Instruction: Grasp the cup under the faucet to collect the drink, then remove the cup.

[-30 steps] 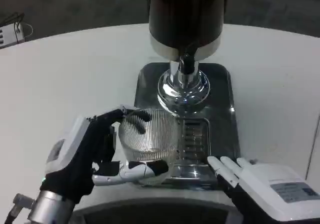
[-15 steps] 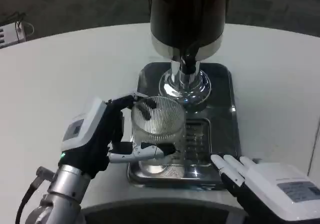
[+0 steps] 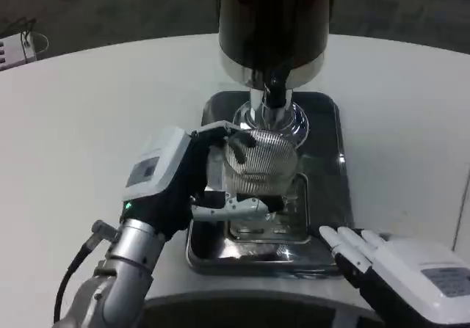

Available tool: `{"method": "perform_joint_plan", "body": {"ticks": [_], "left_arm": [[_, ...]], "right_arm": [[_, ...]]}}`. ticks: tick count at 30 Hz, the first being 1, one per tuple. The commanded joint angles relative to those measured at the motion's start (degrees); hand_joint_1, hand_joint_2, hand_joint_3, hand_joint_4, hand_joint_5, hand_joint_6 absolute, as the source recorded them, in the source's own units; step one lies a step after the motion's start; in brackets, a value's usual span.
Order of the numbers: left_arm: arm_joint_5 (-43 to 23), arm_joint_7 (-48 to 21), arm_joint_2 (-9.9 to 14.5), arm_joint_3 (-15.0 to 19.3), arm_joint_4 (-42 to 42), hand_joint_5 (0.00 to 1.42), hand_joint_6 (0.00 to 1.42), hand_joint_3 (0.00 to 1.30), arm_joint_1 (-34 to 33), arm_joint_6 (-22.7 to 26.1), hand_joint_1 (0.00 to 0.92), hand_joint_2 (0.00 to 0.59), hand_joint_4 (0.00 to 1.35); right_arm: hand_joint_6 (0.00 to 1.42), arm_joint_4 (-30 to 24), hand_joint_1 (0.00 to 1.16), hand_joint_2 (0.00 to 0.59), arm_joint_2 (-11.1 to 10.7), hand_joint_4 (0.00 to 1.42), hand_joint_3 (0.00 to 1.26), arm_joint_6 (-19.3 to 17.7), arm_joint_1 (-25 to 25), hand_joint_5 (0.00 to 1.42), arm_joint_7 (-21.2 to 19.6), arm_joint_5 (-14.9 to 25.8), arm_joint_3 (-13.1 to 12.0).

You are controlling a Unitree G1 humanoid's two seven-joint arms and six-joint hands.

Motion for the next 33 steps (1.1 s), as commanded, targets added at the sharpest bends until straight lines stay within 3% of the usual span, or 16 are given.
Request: {"method": "perform_joint_plan", "body": {"ticks": [1,9,15,22,27,33], "left_arm": [[0.4,0.7,0.2,-1.5,0.9,1.27,1.41,0.95,-1.3,1.6,0.575,0.0,1.09],[0.1,-0.7,0.8,-2.8,0.9,1.09,1.33,0.79,-1.7,3.8,0.477,0.0,0.83],[-0.3,-1.6,1.4,-3.4,0.2,0.88,1.16,0.64,-1.9,5.3,0.238,0.025,0.58],[-0.9,-1.8,2.0,-3.5,-0.6,0.56,0.82,0.43,-1.7,5.1,0.166,0.01,0.31],[-1.0,-1.5,2.5,-3.1,-1.5,0.33,0.5,0.29,-1.6,4.9,0.137,0.007,0.14],[-2.9,-2.3,3.3,-2.4,-2.9,0.25,0.42,0.2,-0.5,3.3,0.104,0.0,0.05]], "right_arm": [[0.0,-0.8,0.54,0.413,-0.1,0.0,0.0,-0.5,0.7,0.0,0.7,1.7,-1.6],[0.0,-0.8,0.54,0.413,-0.6,0.0,0.0,0.0,0.8,0.0,1.1,3.5,-2.8],[0.0,-0.8,0.54,0.413,-1.2,0.0,0.0,0.9,0.6,0.0,1.5,4.5,-3.1],[0.0,-0.8,0.54,0.413,-1.9,0.0,0.0,2.0,0.4,0.0,1.4,5.4,-3.0],[0.0,-0.8,0.54,0.413,-2.8,0.0,0.0,3.4,0.3,0.0,1.9,5.9,-2.6],[0.0,-0.8,0.54,0.413,-3.8,0.0,0.0,5.2,-0.2,0.0,1.9,6.3,-2.0]]}}
